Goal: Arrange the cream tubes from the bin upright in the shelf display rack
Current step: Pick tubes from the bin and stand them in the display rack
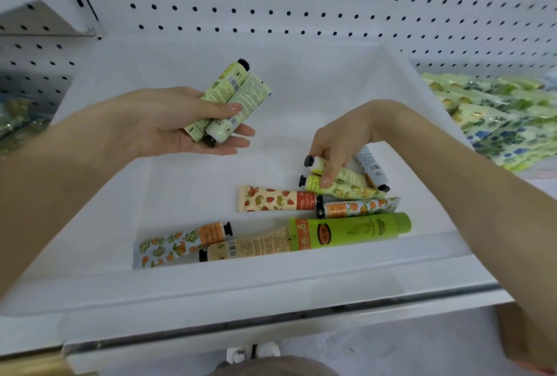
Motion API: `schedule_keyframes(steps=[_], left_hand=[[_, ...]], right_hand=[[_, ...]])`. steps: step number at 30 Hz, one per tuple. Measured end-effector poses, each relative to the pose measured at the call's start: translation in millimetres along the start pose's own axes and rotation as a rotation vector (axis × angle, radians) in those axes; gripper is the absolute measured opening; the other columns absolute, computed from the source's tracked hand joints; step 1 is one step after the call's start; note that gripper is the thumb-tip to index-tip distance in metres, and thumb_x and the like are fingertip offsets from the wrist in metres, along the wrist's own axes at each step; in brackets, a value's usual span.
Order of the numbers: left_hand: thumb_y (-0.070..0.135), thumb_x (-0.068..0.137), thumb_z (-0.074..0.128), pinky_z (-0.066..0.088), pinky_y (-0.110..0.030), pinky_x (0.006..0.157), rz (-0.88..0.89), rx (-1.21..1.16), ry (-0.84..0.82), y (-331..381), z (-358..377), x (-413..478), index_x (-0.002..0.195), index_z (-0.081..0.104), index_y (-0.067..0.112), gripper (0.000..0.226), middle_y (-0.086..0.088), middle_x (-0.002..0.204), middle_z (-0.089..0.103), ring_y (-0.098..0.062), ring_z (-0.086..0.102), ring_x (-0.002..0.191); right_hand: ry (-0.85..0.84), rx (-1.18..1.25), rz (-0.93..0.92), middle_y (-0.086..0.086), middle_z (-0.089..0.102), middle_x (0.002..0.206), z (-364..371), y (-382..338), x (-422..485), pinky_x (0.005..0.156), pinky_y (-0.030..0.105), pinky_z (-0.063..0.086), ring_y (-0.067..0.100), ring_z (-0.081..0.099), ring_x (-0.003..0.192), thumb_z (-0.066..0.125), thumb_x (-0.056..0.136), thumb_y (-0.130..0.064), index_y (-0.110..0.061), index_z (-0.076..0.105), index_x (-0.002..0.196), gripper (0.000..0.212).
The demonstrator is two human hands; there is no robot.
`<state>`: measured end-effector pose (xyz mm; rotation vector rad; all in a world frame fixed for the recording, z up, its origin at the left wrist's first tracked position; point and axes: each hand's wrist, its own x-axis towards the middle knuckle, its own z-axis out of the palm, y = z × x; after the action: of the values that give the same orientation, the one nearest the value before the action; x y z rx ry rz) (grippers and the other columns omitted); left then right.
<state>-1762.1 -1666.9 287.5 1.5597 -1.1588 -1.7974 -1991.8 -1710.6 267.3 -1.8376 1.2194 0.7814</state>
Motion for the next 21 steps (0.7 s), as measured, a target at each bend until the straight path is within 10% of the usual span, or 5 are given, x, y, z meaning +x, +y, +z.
schedule_keyframes(steps=[5, 11, 21], left_hand=[[0.024, 0.088, 0.059, 0.058, -0.03, 0.077, 0.012, 0.036, -0.015, 1, -1, -1, 0.114, 0.061, 0.003, 0.033, -0.01, 0.101, 0.074, -0.018, 0.071, 0.094], [0.02, 0.09, 0.058, 0.057, -0.034, 0.08, 0.1, -0.075, 0.01, 1, 4, -1, 0.116, 0.058, 0.003, 0.031, -0.013, 0.102, 0.073, -0.023, 0.07, 0.096], [0.037, 0.087, 0.057, 0.058, -0.028, 0.076, 0.214, -0.051, -0.002, 0, 11, -6, 0.117, 0.062, 0.019, 0.035, 0.001, 0.105, 0.073, -0.015, 0.07, 0.095]], right_hand=[[0.166, 0.232, -0.18, -0.023, 0.062, 0.056, -13, 3, -21, 0.065, 0.011, 0.044, -0.011, 0.059, 0.059, 0.067, 0.086, -0.019, -0.015, 0.063, 0.092, 0.008], [0.412, 0.796, -0.397, 0.01, 0.068, 0.113, -20, -3, -18, 0.105, 0.038, 0.043, 0.024, 0.061, 0.111, 0.066, 0.085, -0.018, 0.001, 0.062, 0.111, 0.033], [0.555, 1.176, -0.519, 0.009, 0.071, 0.107, -9, -36, -3, 0.093, 0.033, 0.051, 0.021, 0.066, 0.101, 0.063, 0.088, -0.022, -0.001, 0.064, 0.11, 0.03]])
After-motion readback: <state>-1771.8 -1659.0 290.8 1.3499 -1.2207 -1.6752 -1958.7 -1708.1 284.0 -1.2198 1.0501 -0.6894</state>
